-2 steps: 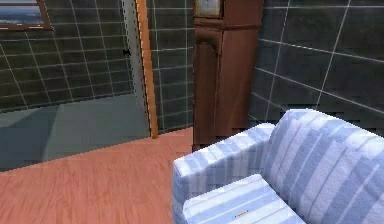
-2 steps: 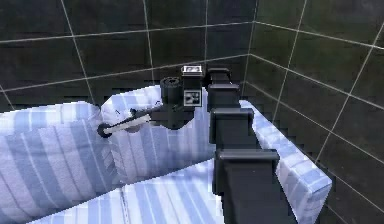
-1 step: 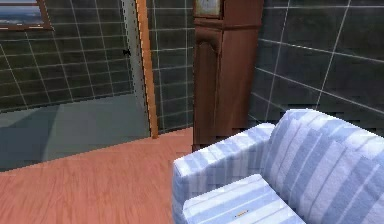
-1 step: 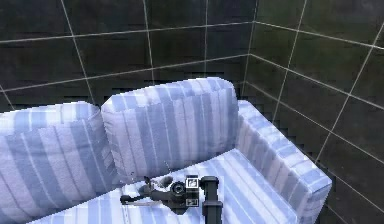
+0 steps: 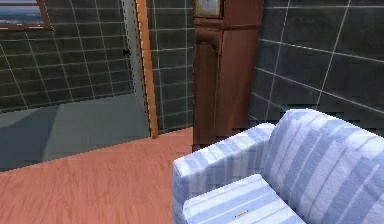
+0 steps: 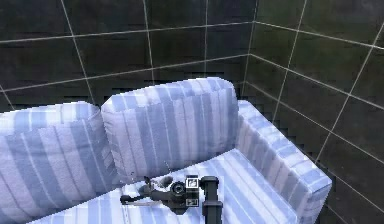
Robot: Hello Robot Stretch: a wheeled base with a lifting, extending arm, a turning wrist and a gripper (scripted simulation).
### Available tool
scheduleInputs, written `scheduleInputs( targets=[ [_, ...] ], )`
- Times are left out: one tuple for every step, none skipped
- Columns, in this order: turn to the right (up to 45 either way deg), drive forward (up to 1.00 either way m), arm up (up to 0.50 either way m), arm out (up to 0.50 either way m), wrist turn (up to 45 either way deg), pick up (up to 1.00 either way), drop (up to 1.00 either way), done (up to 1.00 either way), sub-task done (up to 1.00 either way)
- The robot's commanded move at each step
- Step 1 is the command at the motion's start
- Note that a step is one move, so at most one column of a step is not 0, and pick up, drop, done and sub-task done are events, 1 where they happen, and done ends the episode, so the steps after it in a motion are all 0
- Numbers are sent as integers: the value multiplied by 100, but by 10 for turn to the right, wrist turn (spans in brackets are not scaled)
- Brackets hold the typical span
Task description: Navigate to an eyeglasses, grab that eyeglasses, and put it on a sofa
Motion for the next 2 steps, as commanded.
scheduleInputs(
  targets=[
    [0, 0, 0, 0, 0, 0, 100, 0, 0],
    [0, 0, 10, 0, 0, 0, 0, 0, 0]
  ],
)
